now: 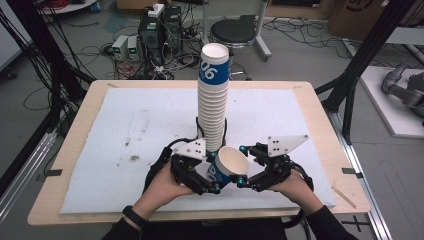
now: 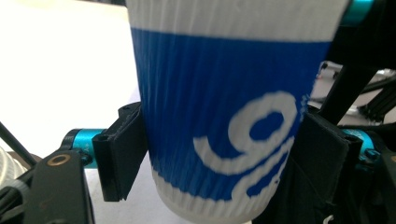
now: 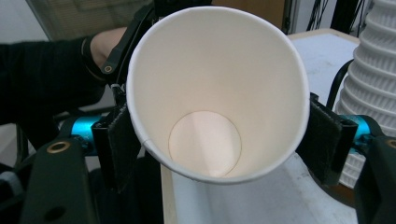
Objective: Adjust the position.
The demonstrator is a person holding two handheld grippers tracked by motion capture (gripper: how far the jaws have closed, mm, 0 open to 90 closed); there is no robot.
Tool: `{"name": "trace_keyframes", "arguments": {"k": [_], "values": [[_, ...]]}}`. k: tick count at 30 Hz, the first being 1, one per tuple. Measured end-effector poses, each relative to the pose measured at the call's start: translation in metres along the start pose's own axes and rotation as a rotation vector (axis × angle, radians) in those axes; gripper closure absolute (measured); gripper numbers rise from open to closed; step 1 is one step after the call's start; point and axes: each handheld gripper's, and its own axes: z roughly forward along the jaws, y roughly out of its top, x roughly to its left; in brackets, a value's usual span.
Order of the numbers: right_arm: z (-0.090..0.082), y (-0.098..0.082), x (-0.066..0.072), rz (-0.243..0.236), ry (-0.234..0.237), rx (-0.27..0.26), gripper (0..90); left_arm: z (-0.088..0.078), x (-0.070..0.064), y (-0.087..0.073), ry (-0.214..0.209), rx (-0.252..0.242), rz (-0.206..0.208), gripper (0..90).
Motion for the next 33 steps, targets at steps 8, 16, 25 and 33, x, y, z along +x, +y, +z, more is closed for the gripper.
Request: {"name": "trace_keyframes", "arguments": {"k": [8,16,25,33], "values": [[0.001,0.002,0.003,-0.029,-0.004,0.001,20.4,0.004,0.000,-0.001,-0.015,-0.018,0.021,28.7],[-0.003,0.001,0.001,0.018,0.008,-0.091,19.5,-0.006,0.004,-0.005,-0.012,-0.177,-0.004,29.1],[0.001,0.002,0.003,0.056,0.025,-0.189,19.6,0.002,0.000,-0.008,-0.021,-0.235,0.009,29.1],[0.002,0.002,0.003,0.057,0.025,-0.200,21.5,0.008,0.000,-0.010,-0.035,-0.258,-0.010,29.0]]}}
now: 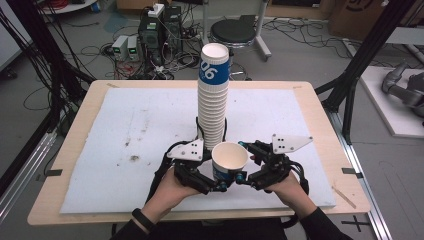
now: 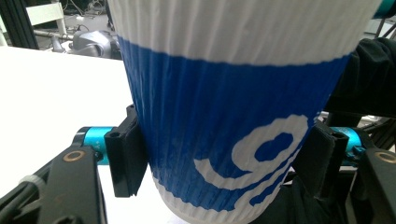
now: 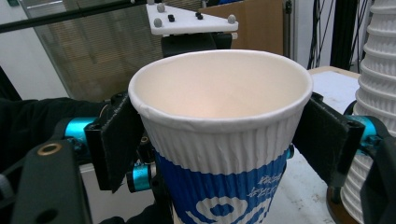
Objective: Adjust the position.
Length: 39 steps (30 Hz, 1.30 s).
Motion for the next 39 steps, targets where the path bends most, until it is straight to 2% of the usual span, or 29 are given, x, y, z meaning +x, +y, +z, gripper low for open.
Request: {"name": "trace_keyframes", "arguments": {"k": [6,10,20,36,39], "values": [[0.0001,0.0003,0.0000,-0.009,-0.001,0.010,23.1,0.0003,-0.0009,0.0012,0.012,0.004,-0.012,27.5],[0.0010,0.0002,0.0000,-0.018,-0.007,0.008,23.1,-0.0009,-0.0031,0.0048,0.019,-0.021,-0.016,23.1],[0.0044,-0.0007,0.0024,-0.015,-0.003,0.009,23.1,-0.0039,-0.0051,0.0092,0.026,-0.067,-0.018,22.5],[0.0053,-0.0006,0.0024,-0.021,-0.003,0.004,22.6,-0.0057,-0.0042,0.0091,0.020,-0.069,-0.019,25.4],[0.0049,-0.0005,0.0029,-0.033,-0.006,0.005,21.4,-0.0059,-0.0043,0.0097,0.018,-0.070,-0.016,25.0]]}}
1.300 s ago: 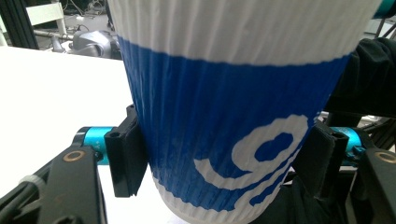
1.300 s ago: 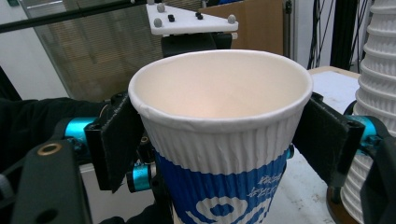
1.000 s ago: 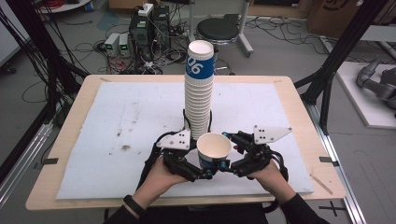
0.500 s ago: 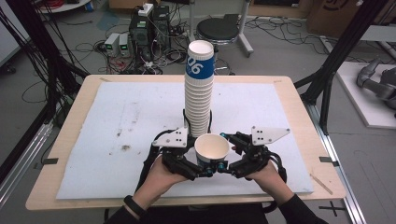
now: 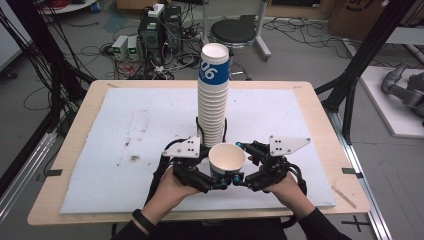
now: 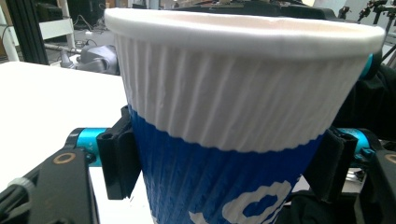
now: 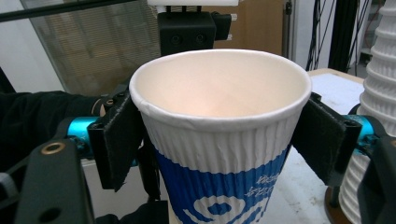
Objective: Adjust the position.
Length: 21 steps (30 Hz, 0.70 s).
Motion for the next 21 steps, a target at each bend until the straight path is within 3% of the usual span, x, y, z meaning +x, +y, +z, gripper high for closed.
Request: {"name": "trace_keyframes", "arguments": {"k": [21], "values": [[-0.013,0.002,-0.004,-0.034,-0.009,-0.005,20.0,-0.015,0.004,0.005,0.022,-0.027,0.004,25.0]]}}
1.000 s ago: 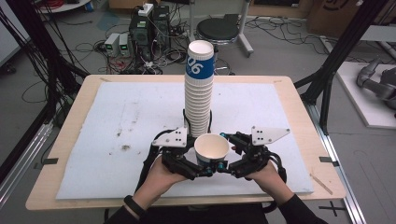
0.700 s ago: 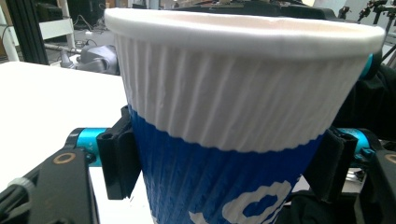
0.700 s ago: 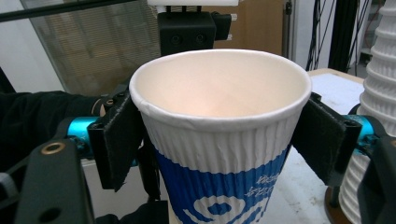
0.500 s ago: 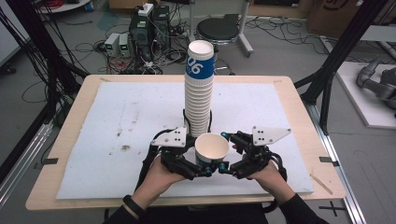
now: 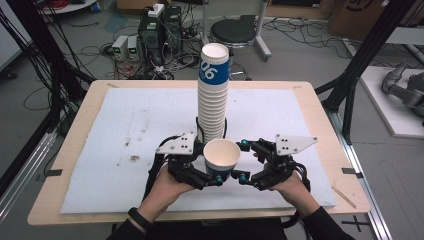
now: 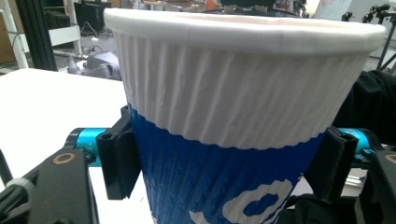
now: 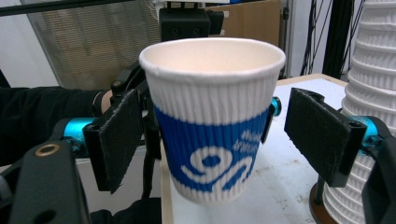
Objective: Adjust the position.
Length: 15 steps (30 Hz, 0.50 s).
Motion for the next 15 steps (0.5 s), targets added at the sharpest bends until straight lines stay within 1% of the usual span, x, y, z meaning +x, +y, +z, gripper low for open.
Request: {"name": "trace_keyframes", "arguments": {"k": [5,7,8,10,15], "values": [[-0.0027,-0.0010,-0.0025,-0.004,-0.009,0.009,19.8,-0.0051,0.0013,0.0027,0.010,-0.014,-0.002,25.1],[-0.0030,-0.0015,-0.0027,-0.009,-0.007,0.022,19.8,-0.0070,0.0015,0.0036,0.011,-0.024,-0.005,25.1],[-0.0027,-0.0020,-0.0032,-0.019,-0.011,0.027,19.8,-0.0078,0.0016,0.0043,0.011,-0.026,-0.003,25.1],[-0.0027,-0.0030,-0.0035,-0.015,-0.014,0.045,19.7,-0.0091,0.0014,0.0053,0.011,-0.031,-0.004,25.1],[-0.0025,-0.0039,-0.0041,-0.025,-0.019,0.060,19.8,-0.0108,0.0011,0.0070,0.006,-0.037,-0.003,25.1]]}}
